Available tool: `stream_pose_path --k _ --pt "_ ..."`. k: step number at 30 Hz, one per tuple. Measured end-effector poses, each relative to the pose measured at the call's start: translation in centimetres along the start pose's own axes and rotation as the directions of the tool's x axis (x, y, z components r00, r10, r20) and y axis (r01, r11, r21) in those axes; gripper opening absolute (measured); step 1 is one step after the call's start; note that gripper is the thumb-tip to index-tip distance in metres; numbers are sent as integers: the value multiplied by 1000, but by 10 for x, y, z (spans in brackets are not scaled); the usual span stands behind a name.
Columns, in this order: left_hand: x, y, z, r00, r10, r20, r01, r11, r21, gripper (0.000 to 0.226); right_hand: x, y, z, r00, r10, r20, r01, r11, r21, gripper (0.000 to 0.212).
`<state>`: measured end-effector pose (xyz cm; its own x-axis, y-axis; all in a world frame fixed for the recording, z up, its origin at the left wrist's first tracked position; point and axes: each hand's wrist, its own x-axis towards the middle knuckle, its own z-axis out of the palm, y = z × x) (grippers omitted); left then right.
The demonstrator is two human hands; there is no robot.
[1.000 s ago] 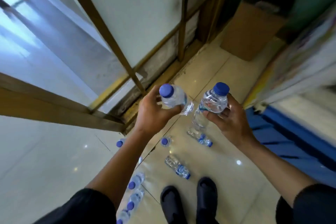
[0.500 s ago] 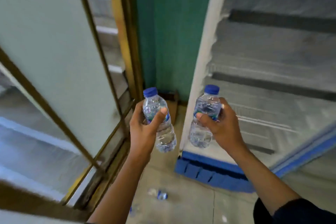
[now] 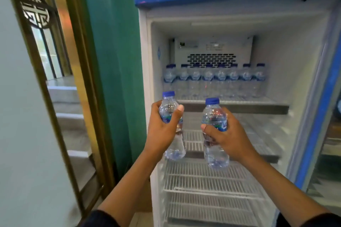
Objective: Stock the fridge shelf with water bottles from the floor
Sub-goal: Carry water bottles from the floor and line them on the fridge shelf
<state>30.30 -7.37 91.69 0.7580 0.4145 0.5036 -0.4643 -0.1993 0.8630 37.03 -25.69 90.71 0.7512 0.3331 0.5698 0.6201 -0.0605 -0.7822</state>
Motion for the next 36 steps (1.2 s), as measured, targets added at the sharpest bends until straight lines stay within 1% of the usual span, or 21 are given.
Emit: stream_pose_path --k 2,6,8,9,11,12,13,16,17,21,24,27,29,32,36 --pt "27 11 20 1000 -4 -2 4 999 -34 48 23 0 -21 1000 -14 9 14 1000 27 30" --pt "74 19 47 999 -34 5 35 995 -98 34 64 6 -52 1000 0 -25 2 998 65 35" --pt "92 20 57 1000 -14 12 15 998 -57 35 83 12 -60 998 30 -57 -25 996 82 41" --pt "101 20 62 1000 4 19 -4 1000 -16 37 91 15 -64 996 35 -79 -29 996 80 47" --pt "119 21 70 998 54 40 -57 997 61 44 107 19 -68 991 -3 -133 9 999 46 60" --pt "128 21 73 995 84 45 -88 991 99 47 115 21 -69 987 -36 -155 41 999 28 61" --pt "137 20 75 993 109 48 -115 984 137 48 124 23 -69 983 -63 -171 68 997 23 57" --pt "164 14 79 986 142 85 -157 968 196 48 152 32 -66 972 -102 -211 112 993 38 33" --pt "172 10 79 984 145 103 -163 965 203 49 162 35 -66 967 -121 -225 127 992 11 31" --pt "203 -19 81 984 131 119 -152 969 196 57 196 47 -60 942 -188 -277 177 982 -66 31" --pt "224 -45 85 986 127 108 -145 974 174 53 221 59 -52 930 -235 -283 217 972 -95 32" --pt "242 -77 90 981 132 145 -156 974 166 46 240 81 -40 945 -212 -248 206 977 -49 41" --pt "251 -93 92 973 142 183 -176 968 182 48 250 96 -31 946 -219 -241 206 976 -77 41" --pt "258 -107 93 968 95 231 -143 969 200 48 264 115 -21 953 -195 -231 174 979 -107 39" --pt "261 -115 92 973 56 225 -111 965 239 56 279 141 -15 965 -155 -210 118 977 -178 47"
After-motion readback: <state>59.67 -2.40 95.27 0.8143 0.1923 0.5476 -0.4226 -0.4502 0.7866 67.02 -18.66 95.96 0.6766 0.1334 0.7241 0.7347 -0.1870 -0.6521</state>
